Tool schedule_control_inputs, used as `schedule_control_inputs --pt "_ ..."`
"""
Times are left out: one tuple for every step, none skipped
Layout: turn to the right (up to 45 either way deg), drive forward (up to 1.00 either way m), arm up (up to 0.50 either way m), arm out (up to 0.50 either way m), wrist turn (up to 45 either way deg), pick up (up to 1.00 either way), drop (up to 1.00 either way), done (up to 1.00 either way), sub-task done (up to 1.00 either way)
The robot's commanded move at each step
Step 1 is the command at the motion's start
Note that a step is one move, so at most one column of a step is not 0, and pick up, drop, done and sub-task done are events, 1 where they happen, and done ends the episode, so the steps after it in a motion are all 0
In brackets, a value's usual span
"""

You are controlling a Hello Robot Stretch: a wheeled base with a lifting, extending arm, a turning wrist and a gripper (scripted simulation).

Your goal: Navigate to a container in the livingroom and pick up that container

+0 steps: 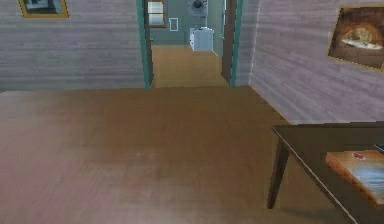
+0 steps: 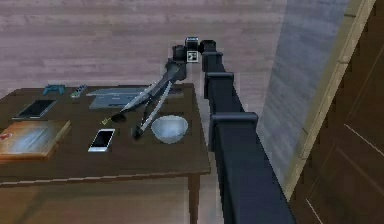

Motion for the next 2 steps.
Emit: schedule_control_inputs --pt "0.0 0.00 0.00 0.00 45.0 0.00 0.00 0.00 0.00" --pt "0.0 0.00 0.00 0.00 45.0 0.00 0.00 0.00 0.00"
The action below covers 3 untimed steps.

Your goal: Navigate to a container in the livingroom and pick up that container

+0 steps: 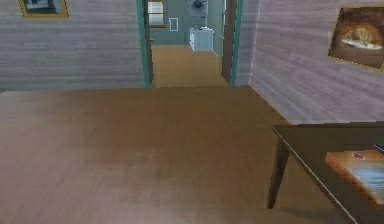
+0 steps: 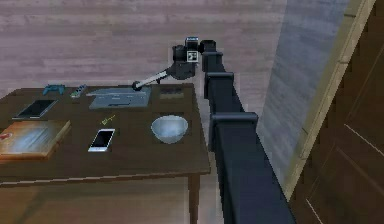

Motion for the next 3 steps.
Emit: schedule_control_inputs --pt "0.0 0.00 0.00 0.00 18.0 0.00 0.00 0.00 0.00" --pt "0.0 0.00 -0.26 0.00 0.0 0.00 0.00 0.00 0.00" --pt "0.0 0.00 0.00 0.00 0.0 1.00 0.00 0.00 0.00"
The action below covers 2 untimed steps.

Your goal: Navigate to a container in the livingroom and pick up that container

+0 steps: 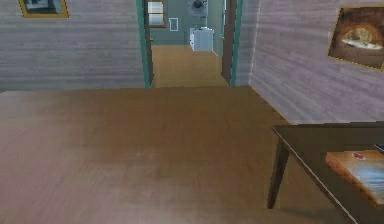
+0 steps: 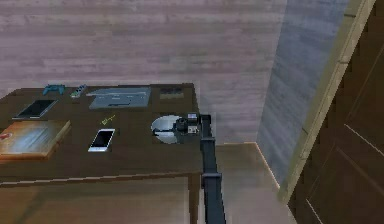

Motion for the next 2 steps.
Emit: schedule_control_inputs --pt "0.0 0.00 0.10 0.00 0.0 0.00 0.00 0.00 0.00" --pt "0.0 0.00 0.00 0.00 0.0 0.00 0.00 1.00 0.00"
